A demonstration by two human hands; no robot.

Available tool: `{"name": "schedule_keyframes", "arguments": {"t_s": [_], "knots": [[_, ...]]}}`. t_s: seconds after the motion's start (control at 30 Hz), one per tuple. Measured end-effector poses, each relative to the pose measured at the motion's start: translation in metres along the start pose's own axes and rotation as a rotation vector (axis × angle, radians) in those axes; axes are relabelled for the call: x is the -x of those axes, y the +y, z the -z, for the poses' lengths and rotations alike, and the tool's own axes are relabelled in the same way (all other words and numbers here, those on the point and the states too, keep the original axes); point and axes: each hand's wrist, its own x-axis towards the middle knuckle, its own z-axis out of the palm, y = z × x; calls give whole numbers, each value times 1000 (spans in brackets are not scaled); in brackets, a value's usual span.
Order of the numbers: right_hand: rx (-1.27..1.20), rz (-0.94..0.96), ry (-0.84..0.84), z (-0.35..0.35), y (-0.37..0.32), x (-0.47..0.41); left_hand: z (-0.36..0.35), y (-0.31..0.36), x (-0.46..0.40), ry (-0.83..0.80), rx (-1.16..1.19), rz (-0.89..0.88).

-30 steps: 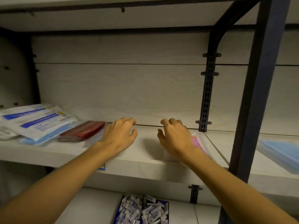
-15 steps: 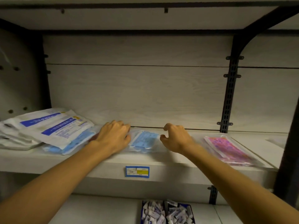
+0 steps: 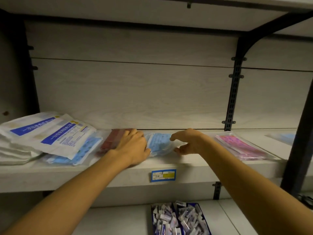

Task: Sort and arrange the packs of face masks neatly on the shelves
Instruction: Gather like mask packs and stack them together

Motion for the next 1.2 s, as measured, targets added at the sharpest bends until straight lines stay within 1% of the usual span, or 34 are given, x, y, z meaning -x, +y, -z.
{"name": "schedule_keyframes", "arguments": {"t_s": [0.07, 0.1, 0.23, 0.33, 0.43, 0.53, 0.6, 0.77, 0.8, 0.87, 0.93, 1.0, 1.07, 1.2], "knots": [[-112, -58, -52, -2, 2, -2, 0, 0, 1, 1, 14, -12], [-102, -68, -62, -3, 3, -5, 0, 0, 2, 0, 21, -17], [128, -53, -2, -15, 5, -11, -2, 0, 5, -4, 52, -32], [152, 32, 16, -19, 4, -12, 0, -2, 6, -13, 63, -31], [171, 173, 25, -14, 6, -11, 1, 2, 4, -25, 103, -3], [68, 285, -1, 4, 12, -14, -3, 11, 2, 42, 183, 40], [-20, 346, -33, 20, 17, -15, -6, 19, -3, 118, 311, 81], [-174, 490, -95, 49, 26, -27, -5, 42, -28, 231, 986, 346], [-195, 511, -113, 52, 27, -30, -4, 47, -33, 228, 1102, 391], [-228, 555, -158, 57, 29, -36, -6, 55, -45, 163, 1333, 443], [-246, 595, -198, 60, 30, -39, -10, 59, -53, 122, 1499, 468], [-253, 628, -228, 61, 30, -44, -16, 58, -59, 151, 1571, 495], [-255, 655, -230, 62, 28, -51, -19, 55, -64, 214, 1602, 488], [-216, 692, -122, 61, 27, -59, -20, 55, -64, 330, 1514, 355]]}}
